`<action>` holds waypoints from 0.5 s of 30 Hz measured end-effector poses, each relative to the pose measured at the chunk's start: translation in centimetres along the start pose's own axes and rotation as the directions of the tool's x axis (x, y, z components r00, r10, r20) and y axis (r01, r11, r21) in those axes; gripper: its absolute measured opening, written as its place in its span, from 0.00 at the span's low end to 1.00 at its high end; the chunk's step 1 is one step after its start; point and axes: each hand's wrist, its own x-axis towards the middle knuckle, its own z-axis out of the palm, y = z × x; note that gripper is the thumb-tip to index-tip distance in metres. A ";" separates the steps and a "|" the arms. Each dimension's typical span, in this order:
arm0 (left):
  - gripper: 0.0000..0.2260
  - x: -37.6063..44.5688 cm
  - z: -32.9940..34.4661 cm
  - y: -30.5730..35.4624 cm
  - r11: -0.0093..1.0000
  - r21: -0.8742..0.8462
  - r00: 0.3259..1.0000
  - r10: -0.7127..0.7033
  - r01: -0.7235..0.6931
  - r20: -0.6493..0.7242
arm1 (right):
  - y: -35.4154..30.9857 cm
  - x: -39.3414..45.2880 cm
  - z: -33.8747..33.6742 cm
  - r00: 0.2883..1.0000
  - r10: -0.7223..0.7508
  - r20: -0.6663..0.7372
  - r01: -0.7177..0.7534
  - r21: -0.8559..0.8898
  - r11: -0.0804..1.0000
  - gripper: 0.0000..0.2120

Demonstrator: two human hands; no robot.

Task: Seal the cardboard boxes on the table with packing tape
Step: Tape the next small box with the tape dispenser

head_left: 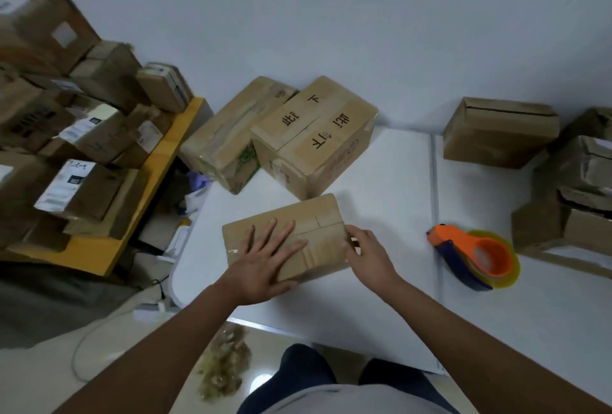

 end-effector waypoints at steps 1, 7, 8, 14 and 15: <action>0.35 -0.8 0.1 -0.8 0.999 -0.013 0.999 -0.036 0.036 -0.024 | -0.7 0.3 1.0 1.000 -0.016 0.026 0.016 0.004 1.000 0.17; 0.29 -0.1 -0.7 -2.6 0.989 -0.110 0.964 -0.124 0.100 -0.236 | -3.8 2.5 3.1 0.997 -0.033 0.075 0.032 0.014 0.999 0.20; 0.27 0.6 -1.2 -2.2 0.993 -0.114 0.956 -0.074 0.043 -0.285 | -3.9 2.6 2.8 0.998 -0.020 0.058 0.019 0.022 1.000 0.20; 0.09 6.7 -3.2 1.4 0.961 -0.103 0.901 0.200 -0.258 -0.384 | 0.4 1.7 -2.7 0.963 0.086 -0.254 -0.042 0.174 0.984 0.12; 0.09 7.9 -3.6 2.1 0.951 -0.128 0.901 0.217 -0.283 -0.377 | 1.5 1.4 -4.1 0.939 0.109 -0.325 -0.038 0.219 0.975 0.11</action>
